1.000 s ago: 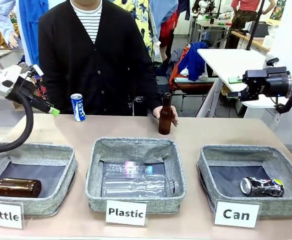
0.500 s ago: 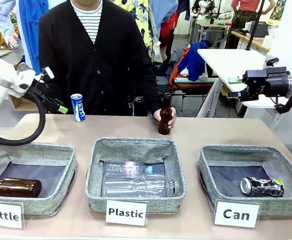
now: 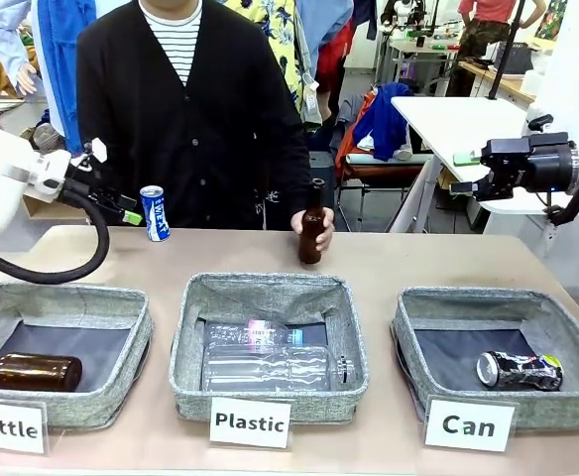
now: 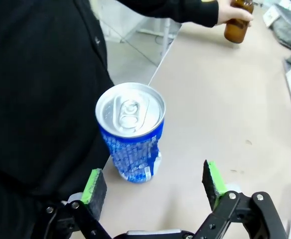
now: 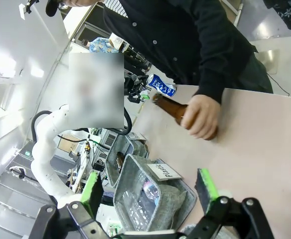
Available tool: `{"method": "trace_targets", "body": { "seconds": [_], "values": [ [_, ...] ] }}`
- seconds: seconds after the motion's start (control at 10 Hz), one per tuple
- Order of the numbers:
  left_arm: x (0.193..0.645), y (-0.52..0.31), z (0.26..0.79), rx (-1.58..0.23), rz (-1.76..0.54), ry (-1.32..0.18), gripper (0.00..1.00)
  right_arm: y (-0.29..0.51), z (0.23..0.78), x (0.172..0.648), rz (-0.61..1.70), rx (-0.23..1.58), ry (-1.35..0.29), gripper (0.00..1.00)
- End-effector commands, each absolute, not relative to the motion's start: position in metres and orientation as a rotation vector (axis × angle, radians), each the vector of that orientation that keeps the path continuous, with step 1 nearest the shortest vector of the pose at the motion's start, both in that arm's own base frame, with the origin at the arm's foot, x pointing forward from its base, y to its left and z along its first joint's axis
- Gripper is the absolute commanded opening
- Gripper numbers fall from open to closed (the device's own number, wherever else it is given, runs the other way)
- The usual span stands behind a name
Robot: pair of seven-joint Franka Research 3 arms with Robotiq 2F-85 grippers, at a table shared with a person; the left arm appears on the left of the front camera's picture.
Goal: Sort the can waste into the basket.
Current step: Pick up the can waste from the table and place it in the right Fabric basket.
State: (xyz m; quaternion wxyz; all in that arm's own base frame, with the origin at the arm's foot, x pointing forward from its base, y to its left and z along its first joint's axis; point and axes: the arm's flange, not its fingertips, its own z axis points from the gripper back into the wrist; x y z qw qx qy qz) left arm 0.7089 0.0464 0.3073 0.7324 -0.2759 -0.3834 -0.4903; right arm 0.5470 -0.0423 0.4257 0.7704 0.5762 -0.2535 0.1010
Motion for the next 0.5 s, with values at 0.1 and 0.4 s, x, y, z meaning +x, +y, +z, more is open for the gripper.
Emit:
{"method": "trace_targets", "body": {
  "seconds": [0.1, 0.4],
  "values": [
    [0.72, 0.043, 0.296, -0.653, -1.136, -0.888, 1.0, -0.042, 0.43, 0.548, 0.225, 1.252, -0.547, 1.0],
    [0.655, 0.107, 0.367, -0.496, -0.991, -0.768, 1.0, -0.042, 0.43, 0.548, 0.225, 1.252, -0.547, 1.0]
  ]
}}
